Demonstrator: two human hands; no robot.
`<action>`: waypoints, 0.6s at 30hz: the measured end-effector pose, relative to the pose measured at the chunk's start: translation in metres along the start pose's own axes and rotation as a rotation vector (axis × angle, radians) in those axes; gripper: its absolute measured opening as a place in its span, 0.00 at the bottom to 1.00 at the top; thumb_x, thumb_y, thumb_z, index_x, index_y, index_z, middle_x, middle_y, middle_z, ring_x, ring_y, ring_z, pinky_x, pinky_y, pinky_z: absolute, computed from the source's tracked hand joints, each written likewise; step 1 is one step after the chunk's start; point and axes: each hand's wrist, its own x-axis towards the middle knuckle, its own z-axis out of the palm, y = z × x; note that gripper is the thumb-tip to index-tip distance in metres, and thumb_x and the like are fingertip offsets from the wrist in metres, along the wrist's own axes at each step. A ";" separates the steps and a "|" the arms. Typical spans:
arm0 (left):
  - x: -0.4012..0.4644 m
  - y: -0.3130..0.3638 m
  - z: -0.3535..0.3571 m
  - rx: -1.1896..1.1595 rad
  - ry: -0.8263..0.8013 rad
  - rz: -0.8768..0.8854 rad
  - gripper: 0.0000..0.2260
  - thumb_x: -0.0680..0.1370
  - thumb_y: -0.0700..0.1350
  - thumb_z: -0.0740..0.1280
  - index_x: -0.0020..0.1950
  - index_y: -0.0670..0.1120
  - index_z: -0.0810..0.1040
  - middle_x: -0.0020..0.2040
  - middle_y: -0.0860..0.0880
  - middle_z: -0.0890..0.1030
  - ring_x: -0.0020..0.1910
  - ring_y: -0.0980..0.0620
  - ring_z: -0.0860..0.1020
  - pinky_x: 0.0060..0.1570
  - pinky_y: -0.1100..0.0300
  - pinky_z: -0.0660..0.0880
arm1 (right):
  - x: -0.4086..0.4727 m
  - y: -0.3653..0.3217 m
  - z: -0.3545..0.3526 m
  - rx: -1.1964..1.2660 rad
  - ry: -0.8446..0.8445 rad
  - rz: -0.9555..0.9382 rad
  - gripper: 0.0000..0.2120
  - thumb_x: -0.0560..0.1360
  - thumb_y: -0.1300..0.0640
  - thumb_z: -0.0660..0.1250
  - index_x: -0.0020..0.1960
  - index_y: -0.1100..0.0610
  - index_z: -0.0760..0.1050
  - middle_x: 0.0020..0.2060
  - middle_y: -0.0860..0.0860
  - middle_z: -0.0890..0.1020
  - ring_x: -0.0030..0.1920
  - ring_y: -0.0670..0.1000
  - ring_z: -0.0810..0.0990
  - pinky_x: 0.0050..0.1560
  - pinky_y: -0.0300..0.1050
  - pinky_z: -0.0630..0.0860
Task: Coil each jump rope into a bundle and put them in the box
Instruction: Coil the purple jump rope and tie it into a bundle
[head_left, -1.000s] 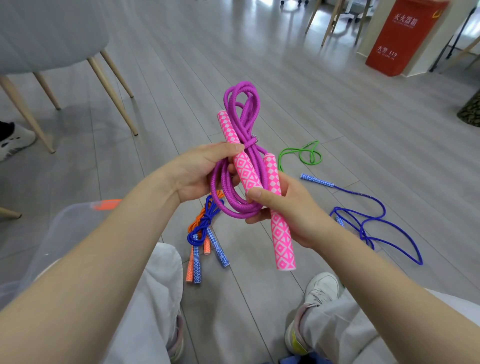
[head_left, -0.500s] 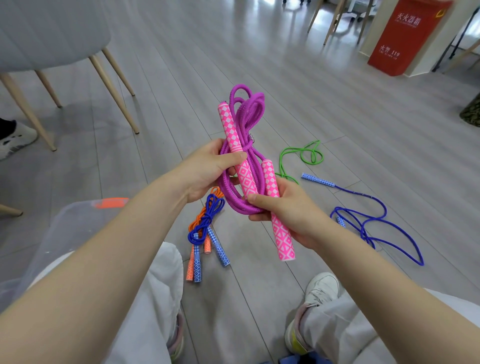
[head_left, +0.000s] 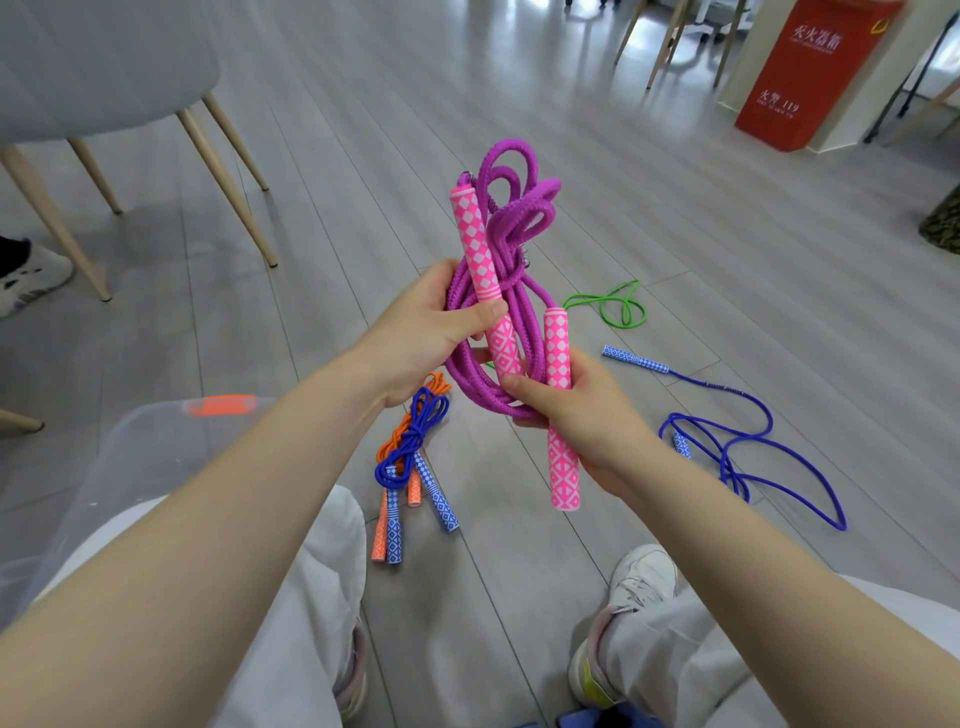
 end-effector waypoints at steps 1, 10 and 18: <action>-0.001 0.001 0.001 0.006 0.003 -0.004 0.12 0.77 0.37 0.67 0.59 0.46 0.72 0.46 0.48 0.78 0.39 0.55 0.77 0.40 0.58 0.80 | 0.000 0.000 -0.001 -0.009 -0.016 -0.002 0.13 0.75 0.63 0.70 0.58 0.57 0.77 0.49 0.55 0.85 0.46 0.53 0.85 0.47 0.49 0.83; 0.000 -0.012 0.000 0.425 0.072 0.045 0.18 0.73 0.39 0.71 0.58 0.53 0.71 0.48 0.51 0.81 0.46 0.52 0.82 0.44 0.52 0.82 | -0.001 0.000 0.000 0.014 -0.022 0.095 0.06 0.73 0.66 0.70 0.48 0.61 0.75 0.36 0.55 0.82 0.34 0.49 0.82 0.41 0.47 0.83; -0.001 -0.015 -0.001 0.514 0.035 -0.009 0.22 0.71 0.41 0.72 0.59 0.57 0.69 0.49 0.53 0.81 0.46 0.52 0.82 0.50 0.47 0.80 | 0.003 -0.003 -0.010 0.009 -0.117 0.169 0.12 0.73 0.66 0.69 0.55 0.59 0.74 0.42 0.56 0.82 0.39 0.52 0.81 0.50 0.55 0.80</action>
